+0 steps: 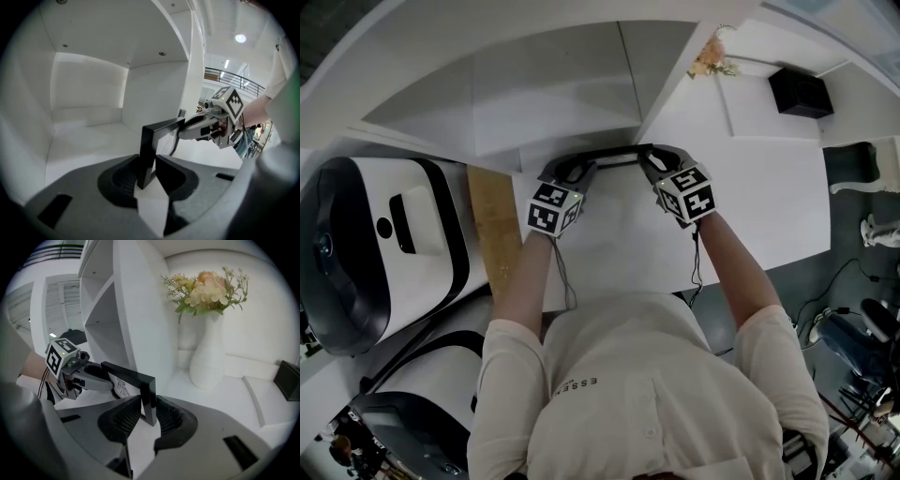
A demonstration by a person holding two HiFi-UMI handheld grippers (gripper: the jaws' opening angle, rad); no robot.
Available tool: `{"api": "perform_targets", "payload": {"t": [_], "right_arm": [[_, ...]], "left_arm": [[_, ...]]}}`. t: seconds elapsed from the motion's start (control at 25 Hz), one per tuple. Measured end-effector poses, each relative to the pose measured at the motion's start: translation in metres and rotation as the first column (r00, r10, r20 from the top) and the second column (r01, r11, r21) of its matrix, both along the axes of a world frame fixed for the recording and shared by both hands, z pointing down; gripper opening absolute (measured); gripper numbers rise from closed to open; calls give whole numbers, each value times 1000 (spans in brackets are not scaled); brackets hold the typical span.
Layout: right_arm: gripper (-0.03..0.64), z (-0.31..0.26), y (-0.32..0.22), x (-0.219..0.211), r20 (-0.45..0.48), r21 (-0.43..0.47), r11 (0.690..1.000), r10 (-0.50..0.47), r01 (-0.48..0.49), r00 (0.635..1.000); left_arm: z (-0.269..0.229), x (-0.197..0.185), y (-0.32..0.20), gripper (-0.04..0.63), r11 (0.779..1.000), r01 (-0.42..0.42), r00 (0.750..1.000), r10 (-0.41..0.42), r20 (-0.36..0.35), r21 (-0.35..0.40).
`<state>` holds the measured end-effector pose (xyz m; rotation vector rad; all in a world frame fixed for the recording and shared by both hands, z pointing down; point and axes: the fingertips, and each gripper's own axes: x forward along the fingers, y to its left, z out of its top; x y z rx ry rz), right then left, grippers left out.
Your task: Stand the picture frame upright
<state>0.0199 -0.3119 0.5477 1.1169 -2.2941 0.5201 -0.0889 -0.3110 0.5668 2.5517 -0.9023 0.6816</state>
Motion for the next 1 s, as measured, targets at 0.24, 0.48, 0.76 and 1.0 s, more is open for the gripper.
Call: {"api": "perform_targets", "payload": {"t": [0.24, 0.48, 0.76, 1.0], "right_arm": [[95, 2, -5, -1, 10, -6, 1000, 22, -22, 1000], [113, 2, -8, 0, 6, -13, 999, 50, -49, 999], [184, 2, 6, 7, -20, -29, 997, 78, -78, 997], [186, -15, 23, 9, -1, 13, 994, 106, -106, 994]], "left_arm": [[0, -2, -4, 97, 1000, 4, 1000, -4, 2, 16], [0, -2, -4, 106, 1000, 26, 999, -25, -25, 7], [5, -4, 9, 216, 998, 23, 1000, -24, -10, -53], [-10, -18, 24, 216, 995, 98, 994, -99, 54, 23]]}}
